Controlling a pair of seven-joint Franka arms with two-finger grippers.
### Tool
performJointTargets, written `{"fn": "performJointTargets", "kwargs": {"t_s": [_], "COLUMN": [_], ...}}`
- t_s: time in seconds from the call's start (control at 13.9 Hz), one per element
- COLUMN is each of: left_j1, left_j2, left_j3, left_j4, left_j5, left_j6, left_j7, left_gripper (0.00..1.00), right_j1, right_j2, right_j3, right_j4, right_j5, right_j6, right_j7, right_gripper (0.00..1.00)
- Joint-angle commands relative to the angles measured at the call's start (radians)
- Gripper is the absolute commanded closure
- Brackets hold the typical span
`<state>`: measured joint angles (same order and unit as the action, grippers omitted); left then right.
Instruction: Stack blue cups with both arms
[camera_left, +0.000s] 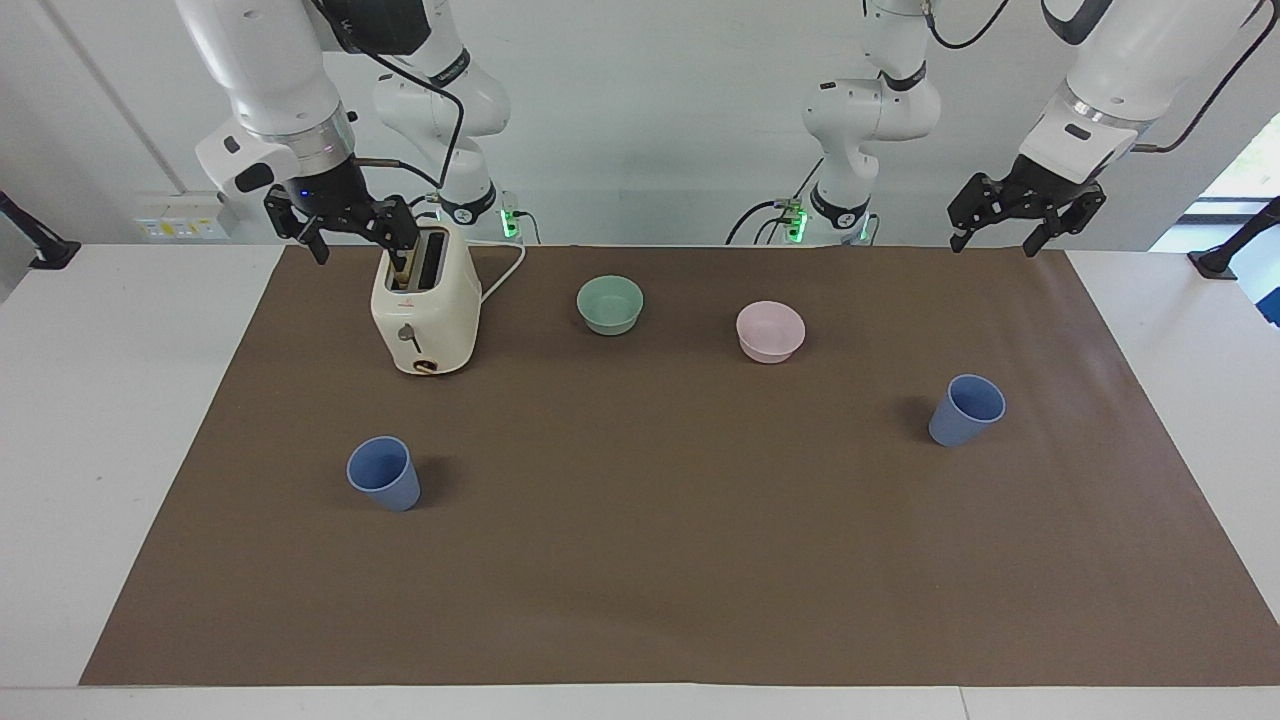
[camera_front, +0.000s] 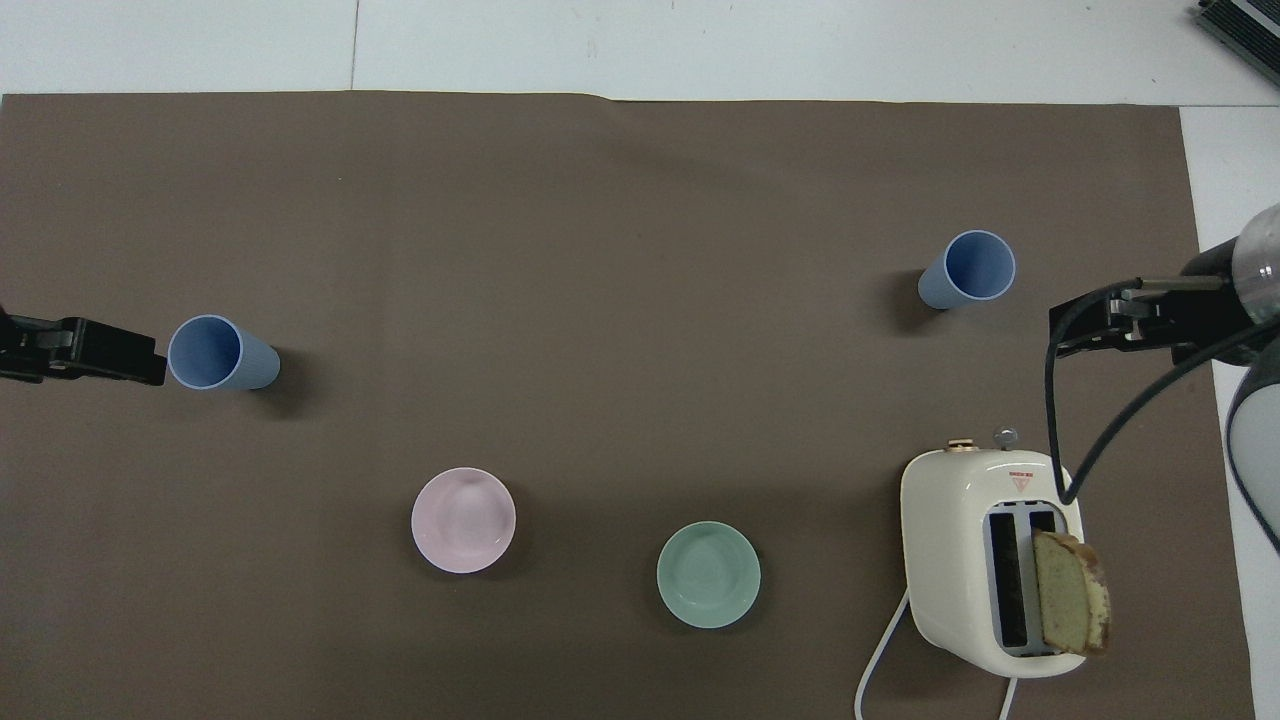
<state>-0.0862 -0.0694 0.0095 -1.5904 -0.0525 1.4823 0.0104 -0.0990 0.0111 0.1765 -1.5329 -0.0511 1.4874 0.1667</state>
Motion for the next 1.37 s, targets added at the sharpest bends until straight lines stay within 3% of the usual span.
{"fn": "performJointTargets", "kwargs": {"t_s": [0.0, 1.3], "left_j1": [0.000, 0.002], "left_j2": [-0.020, -0.030], "left_j3": [0.000, 0.000], "left_j4": [-0.013, -0.028], "left_j5": [0.016, 0.022], "left_j6": [-0.002, 0.009], "left_j7": [-0.009, -0.003], "left_gripper": [0.00, 0.00], "right_j1": [-0.034, -0.034], "right_j2": [0.009, 0.013], "right_j3": [0.008, 0.012], "right_j4": [0.010, 0.019], "right_j5": [0.002, 0.002], "right_j6": [0.005, 0.071], "right_j7": [0.008, 0.016], "right_gripper": [0.00, 0.00]}}
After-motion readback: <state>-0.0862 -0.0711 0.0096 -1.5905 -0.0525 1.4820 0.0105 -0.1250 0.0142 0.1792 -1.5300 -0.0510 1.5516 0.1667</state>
